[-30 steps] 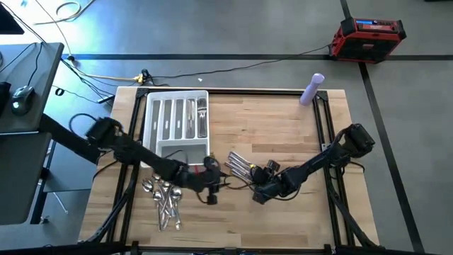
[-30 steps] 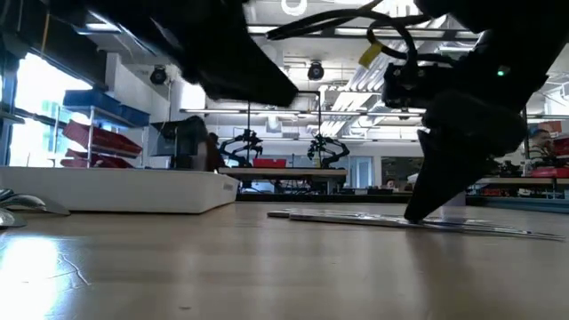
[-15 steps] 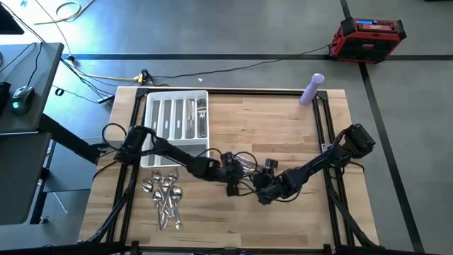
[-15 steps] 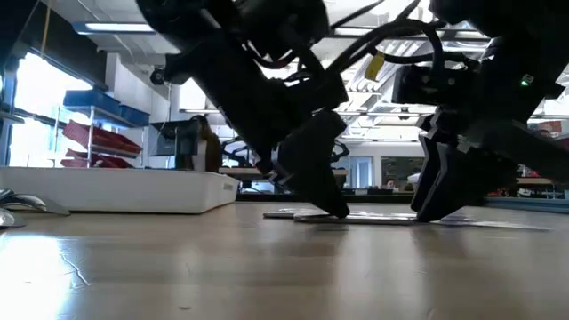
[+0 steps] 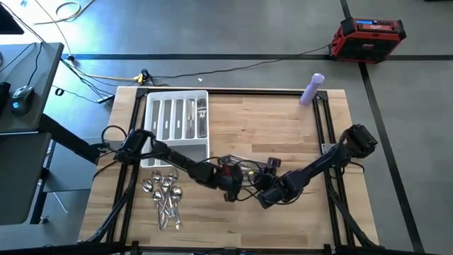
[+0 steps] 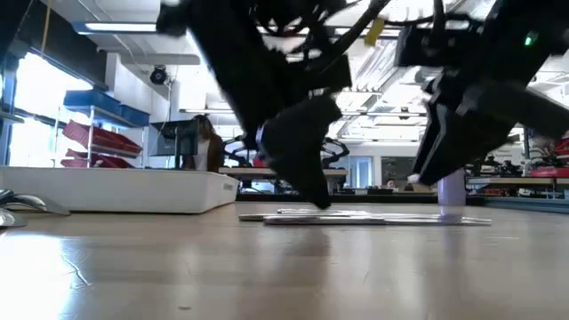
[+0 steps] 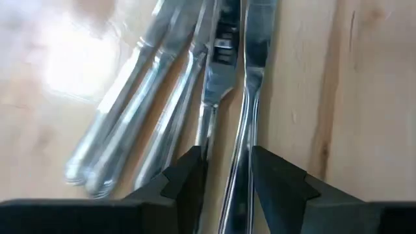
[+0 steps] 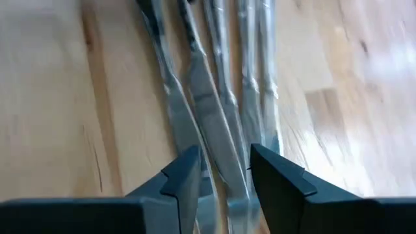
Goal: Sort silverware
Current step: Put the knife in the silverware tray
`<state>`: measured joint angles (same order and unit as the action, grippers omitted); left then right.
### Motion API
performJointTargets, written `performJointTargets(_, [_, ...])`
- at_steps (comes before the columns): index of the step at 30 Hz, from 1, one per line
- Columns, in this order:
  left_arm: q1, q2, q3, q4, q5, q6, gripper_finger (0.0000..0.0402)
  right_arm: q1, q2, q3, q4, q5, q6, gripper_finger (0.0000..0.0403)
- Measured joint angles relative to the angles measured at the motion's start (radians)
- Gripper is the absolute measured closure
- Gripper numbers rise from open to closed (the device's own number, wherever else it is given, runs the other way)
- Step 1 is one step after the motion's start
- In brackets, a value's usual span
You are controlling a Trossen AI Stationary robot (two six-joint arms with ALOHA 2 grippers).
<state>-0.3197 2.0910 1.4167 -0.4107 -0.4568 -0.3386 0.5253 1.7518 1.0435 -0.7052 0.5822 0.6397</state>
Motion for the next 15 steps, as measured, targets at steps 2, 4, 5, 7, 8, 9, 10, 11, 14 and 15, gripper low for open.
performJointTargets(2, [-0.026,-0.009,0.04,-0.082,-0.024,-0.001,0.0284,0.009,-0.027,0.0,-0.076,0.0,0.071,0.0285])
performJointTargets(4, [-0.059,-0.025,0.068,-0.131,-0.046,0.0,0.0284,0.028,-0.067,-0.021,-0.113,0.019,0.149,0.0285])
performJointTargets(5, [-0.075,-0.034,0.071,-0.143,-0.053,0.002,0.0284,0.036,-0.091,-0.04,-0.102,0.023,0.183,0.0285])
performJointTargets(7, [-0.102,-0.048,0.069,-0.146,-0.059,0.027,0.0284,0.056,-0.14,-0.093,-0.026,0.024,0.252,0.0285])
performJointTargets(8, [-0.109,-0.05,0.063,-0.145,-0.059,0.033,0.0284,0.06,-0.161,-0.126,0.022,0.006,0.285,0.0285])
performJointTargets(9, [-0.111,-0.049,0.054,-0.143,-0.058,0.037,0.0284,0.057,-0.181,-0.165,0.078,-0.025,0.318,0.0285])
performJointTargets(10, [-0.109,-0.047,0.041,-0.147,-0.057,0.038,0.0284,0.05,-0.201,-0.205,0.135,-0.067,0.357,0.0284])
performJointTargets(11, [-0.102,-0.04,0.027,-0.148,-0.056,0.038,0.0284,0.041,-0.219,-0.254,0.196,-0.115,0.39,0.0283])
performJointTargets(14, [-0.081,-0.031,-0.014,-0.149,-0.045,0.036,0.0284,0.012,-0.253,-0.406,0.391,-0.243,0.461,0.0269])
performJointTargets(15, [-0.075,-0.032,-0.031,-0.137,-0.035,0.036,0.0284,0.003,-0.261,-0.457,0.465,-0.277,0.47,0.026])
